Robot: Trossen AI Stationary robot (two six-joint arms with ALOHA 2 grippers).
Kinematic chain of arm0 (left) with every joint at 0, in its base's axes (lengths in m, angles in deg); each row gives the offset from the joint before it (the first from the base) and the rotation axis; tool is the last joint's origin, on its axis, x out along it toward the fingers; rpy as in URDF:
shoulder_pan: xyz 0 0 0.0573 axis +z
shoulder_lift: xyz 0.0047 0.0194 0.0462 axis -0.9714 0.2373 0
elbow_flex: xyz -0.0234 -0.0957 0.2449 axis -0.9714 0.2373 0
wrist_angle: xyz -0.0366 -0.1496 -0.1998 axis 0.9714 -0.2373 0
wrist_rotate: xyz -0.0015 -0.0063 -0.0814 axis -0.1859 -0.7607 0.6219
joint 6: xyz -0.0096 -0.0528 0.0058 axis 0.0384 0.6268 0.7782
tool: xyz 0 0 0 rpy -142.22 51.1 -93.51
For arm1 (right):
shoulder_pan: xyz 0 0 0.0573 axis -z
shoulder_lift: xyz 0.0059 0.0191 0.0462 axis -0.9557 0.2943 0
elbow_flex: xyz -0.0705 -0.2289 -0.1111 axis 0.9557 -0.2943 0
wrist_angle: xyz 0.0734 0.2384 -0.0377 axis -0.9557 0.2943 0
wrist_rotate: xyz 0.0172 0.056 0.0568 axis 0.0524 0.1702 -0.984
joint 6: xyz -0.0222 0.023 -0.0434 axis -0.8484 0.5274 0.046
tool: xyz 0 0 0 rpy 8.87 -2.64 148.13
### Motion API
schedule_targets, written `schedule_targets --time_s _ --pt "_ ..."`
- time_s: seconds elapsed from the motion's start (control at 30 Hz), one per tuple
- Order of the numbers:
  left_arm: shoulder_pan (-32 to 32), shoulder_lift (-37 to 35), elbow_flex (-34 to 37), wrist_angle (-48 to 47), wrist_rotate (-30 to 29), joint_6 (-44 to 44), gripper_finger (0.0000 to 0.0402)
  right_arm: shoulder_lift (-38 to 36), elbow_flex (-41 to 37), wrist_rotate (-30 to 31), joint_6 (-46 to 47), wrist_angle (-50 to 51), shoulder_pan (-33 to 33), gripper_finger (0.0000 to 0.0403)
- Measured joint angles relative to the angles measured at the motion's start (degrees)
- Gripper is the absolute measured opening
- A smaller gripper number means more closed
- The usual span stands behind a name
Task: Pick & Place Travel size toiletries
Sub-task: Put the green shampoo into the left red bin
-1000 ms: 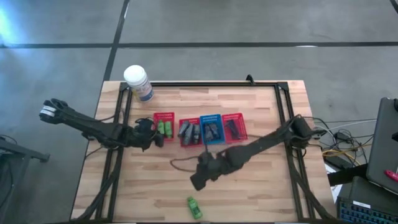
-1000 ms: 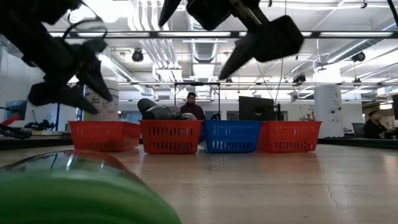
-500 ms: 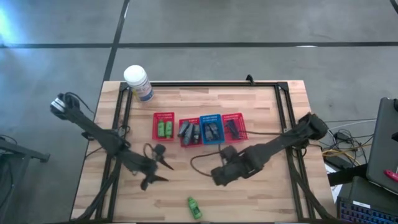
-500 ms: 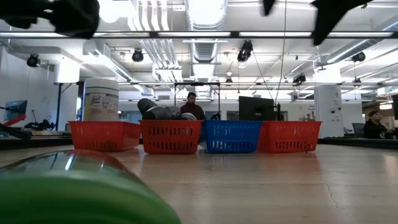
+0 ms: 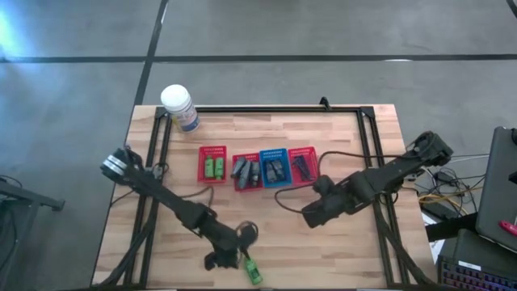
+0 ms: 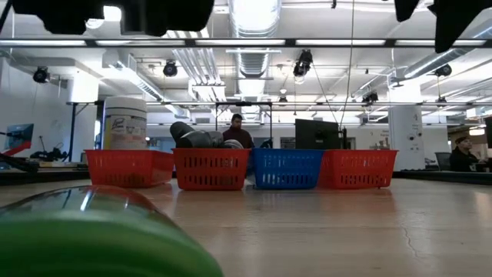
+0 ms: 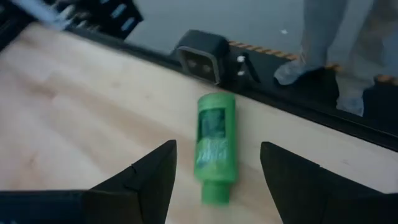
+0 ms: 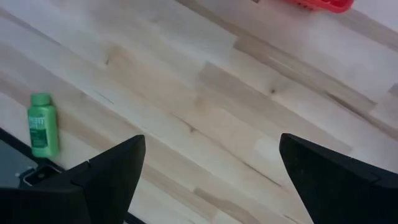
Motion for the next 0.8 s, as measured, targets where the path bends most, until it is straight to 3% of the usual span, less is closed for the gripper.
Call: schedule_targets --time_s 0.2,0.47,0.57,0.8 --pt "-0.1 9.2 -8.1 -3.6 -0.3 -3.2 0.0236 -2.6 -4.3 0.0 -2.0 -2.7 -0.1 0.0366" --pt "1.4 17.9 -21.2 -20.0 2.0 -1.0 0.0236 -2.7 -6.3 -0.6 -5.0 -4.6 -1.2 0.0366" --pt "1.6 20.3 -23.9 -20.9 4.3 -0.2 0.0236 -2.8 -6.7 -0.6 -5.2 -4.6 -1.6 0.0366" --pt "1.7 21.9 -25.7 -22.3 3.2 -4.5 0.0224 -2.9 -6.9 -0.4 -6.3 -4.5 -2.1 0.0366"
